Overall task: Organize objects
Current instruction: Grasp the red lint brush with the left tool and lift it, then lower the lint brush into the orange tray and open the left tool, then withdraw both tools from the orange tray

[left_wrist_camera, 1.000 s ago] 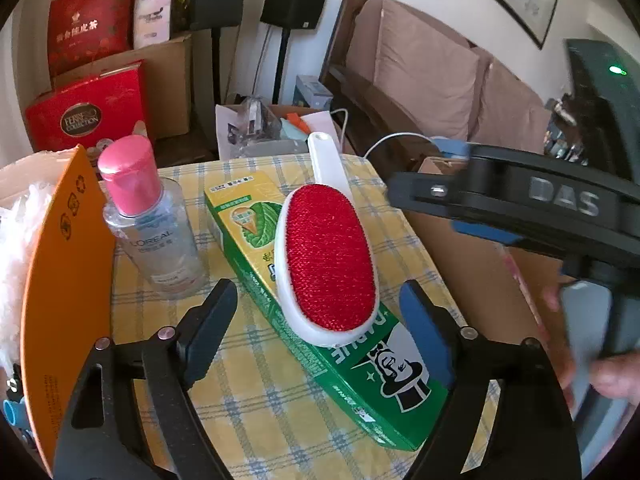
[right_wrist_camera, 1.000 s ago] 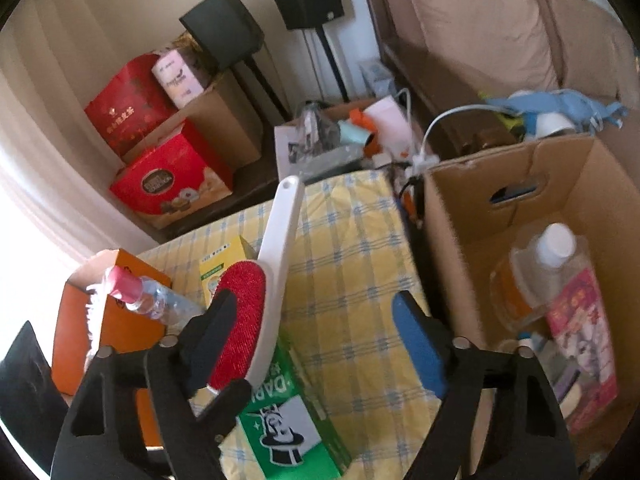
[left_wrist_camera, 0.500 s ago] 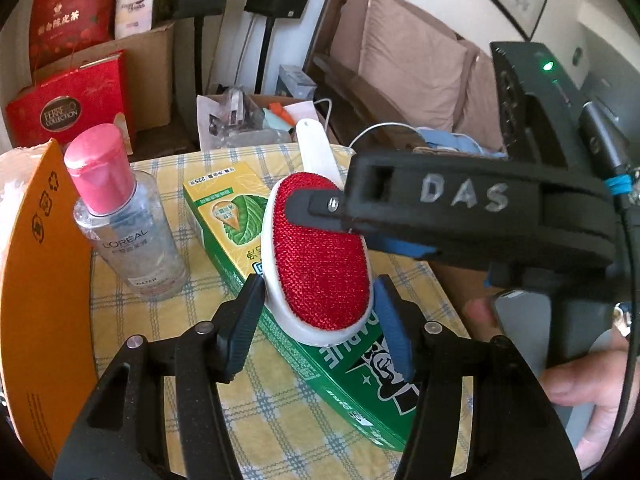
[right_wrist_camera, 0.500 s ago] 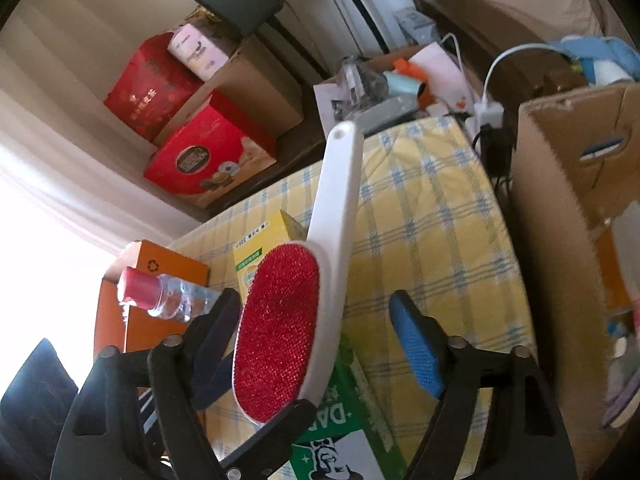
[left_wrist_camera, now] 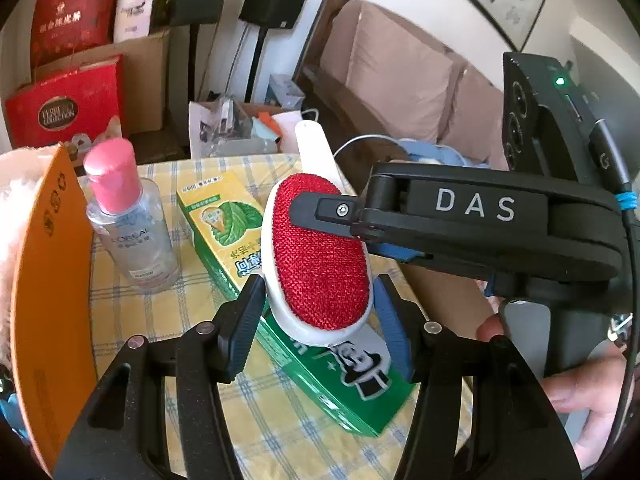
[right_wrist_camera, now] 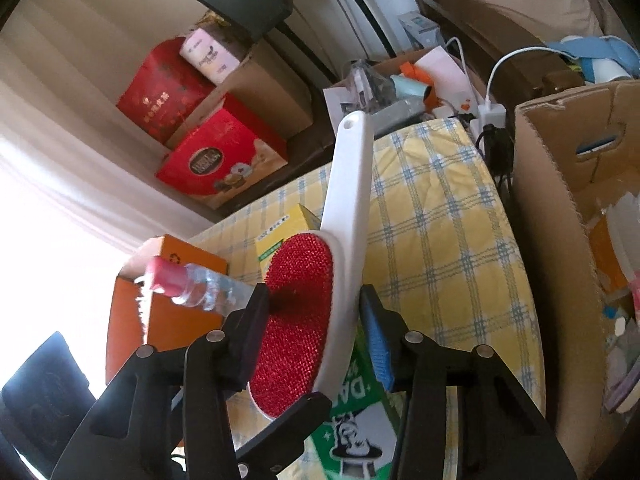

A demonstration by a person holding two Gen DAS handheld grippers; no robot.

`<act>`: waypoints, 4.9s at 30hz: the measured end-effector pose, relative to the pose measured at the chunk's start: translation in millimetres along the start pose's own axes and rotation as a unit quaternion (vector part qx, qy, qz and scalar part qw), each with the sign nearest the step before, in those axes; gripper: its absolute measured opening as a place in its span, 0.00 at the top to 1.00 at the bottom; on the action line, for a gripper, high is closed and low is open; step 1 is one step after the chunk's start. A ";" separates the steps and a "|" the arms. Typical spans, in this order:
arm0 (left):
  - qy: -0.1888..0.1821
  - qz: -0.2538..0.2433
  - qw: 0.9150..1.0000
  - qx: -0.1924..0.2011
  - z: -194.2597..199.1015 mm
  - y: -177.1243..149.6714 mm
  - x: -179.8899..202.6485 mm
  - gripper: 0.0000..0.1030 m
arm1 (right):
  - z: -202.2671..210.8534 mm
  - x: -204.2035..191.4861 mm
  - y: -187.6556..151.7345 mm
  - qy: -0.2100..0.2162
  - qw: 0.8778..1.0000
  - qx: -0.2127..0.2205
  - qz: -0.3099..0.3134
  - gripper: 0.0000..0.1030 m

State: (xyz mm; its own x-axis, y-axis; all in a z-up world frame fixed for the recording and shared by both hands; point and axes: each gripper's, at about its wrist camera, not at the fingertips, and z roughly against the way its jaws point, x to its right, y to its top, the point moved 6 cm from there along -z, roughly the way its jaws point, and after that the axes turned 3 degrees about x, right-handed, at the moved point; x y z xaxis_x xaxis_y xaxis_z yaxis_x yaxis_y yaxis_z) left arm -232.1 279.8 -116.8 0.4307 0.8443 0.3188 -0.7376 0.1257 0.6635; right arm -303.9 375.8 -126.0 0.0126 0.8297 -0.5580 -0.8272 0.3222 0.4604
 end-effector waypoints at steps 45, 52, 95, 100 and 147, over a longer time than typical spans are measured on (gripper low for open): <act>0.148 0.077 0.985 0.039 218.2 -48.6 -217.1 0.49 | -75.3 -290.6 -120.3 0.122 0.976 -0.088 0.159 0.57; 0.172 0.096 0.980 0.017 219.8 -69.3 -267.0 0.49 | -130.2 -316.1 -144.6 0.131 0.971 -0.133 0.149 0.57; 0.163 0.111 0.980 0.031 238.0 -65.5 -265.0 0.22 | -88.3 -296.7 -118.8 0.019 0.964 -0.056 0.259 0.23; 0.152 0.109 0.981 0.043 241.7 -59.2 -252.6 0.04 | -52.3 -275.7 -122.5 -0.010 0.963 -0.028 0.269 0.21; 0.079 0.039 0.996 0.010 126.2 20.8 -118.5 0.05 | 39.3 -102.2 -70.7 -0.113 0.965 0.074 0.223 0.11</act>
State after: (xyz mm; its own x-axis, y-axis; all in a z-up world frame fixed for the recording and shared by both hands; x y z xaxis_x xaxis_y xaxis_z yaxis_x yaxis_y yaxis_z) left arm -232.8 116.6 -55.4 0.2847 0.9226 0.2603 -0.7537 0.0476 0.6555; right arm -224.7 286.2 -74.4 -0.1906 0.9738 -0.1242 -0.6900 -0.0429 0.7225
